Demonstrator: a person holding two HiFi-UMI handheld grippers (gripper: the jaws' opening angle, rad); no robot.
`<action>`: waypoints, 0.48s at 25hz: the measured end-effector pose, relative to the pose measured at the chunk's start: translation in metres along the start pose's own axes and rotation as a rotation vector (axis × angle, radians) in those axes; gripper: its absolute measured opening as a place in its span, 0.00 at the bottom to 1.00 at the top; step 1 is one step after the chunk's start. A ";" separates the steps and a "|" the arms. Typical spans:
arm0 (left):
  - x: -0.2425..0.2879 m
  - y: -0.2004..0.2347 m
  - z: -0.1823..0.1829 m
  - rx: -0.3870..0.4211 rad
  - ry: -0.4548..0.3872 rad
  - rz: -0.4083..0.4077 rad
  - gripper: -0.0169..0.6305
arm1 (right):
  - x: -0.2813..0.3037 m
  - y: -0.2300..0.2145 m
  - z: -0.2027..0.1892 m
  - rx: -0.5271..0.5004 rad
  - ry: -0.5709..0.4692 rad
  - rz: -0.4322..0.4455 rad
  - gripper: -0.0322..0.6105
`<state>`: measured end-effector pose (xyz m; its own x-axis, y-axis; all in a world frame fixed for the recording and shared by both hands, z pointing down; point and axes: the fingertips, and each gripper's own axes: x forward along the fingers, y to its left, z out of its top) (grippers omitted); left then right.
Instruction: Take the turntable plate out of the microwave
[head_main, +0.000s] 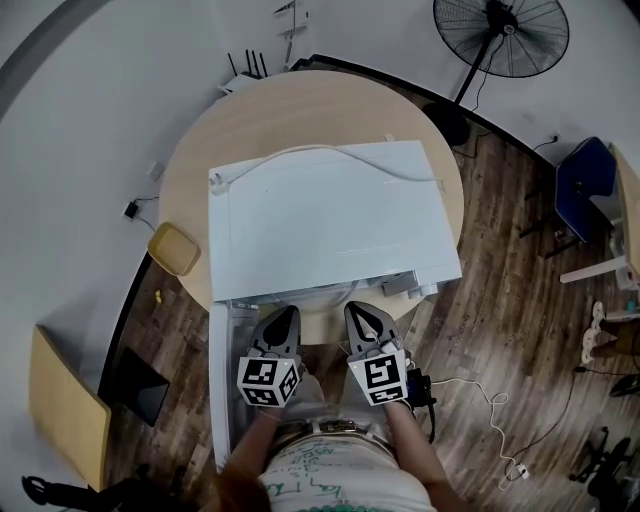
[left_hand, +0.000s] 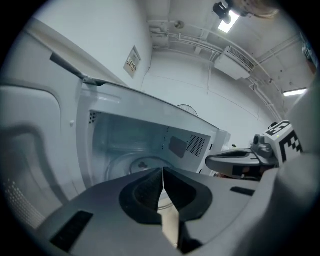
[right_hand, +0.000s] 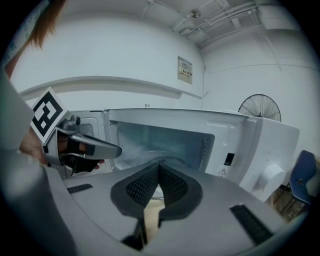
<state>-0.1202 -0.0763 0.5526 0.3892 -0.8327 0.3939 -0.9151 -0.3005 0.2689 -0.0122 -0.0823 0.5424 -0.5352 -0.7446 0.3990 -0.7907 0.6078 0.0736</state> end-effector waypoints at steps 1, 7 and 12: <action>0.001 0.001 -0.002 -0.005 0.005 -0.006 0.05 | 0.001 0.000 -0.002 0.007 0.003 -0.002 0.04; 0.003 0.008 -0.013 -0.032 0.028 -0.009 0.05 | 0.008 0.001 -0.014 0.082 0.030 -0.020 0.04; 0.008 0.014 -0.028 -0.093 0.064 0.000 0.05 | 0.017 0.004 -0.030 0.090 0.074 -0.020 0.04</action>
<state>-0.1273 -0.0739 0.5842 0.3981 -0.8003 0.4484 -0.9024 -0.2537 0.3483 -0.0155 -0.0845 0.5770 -0.4981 -0.7321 0.4647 -0.8265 0.5629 0.0009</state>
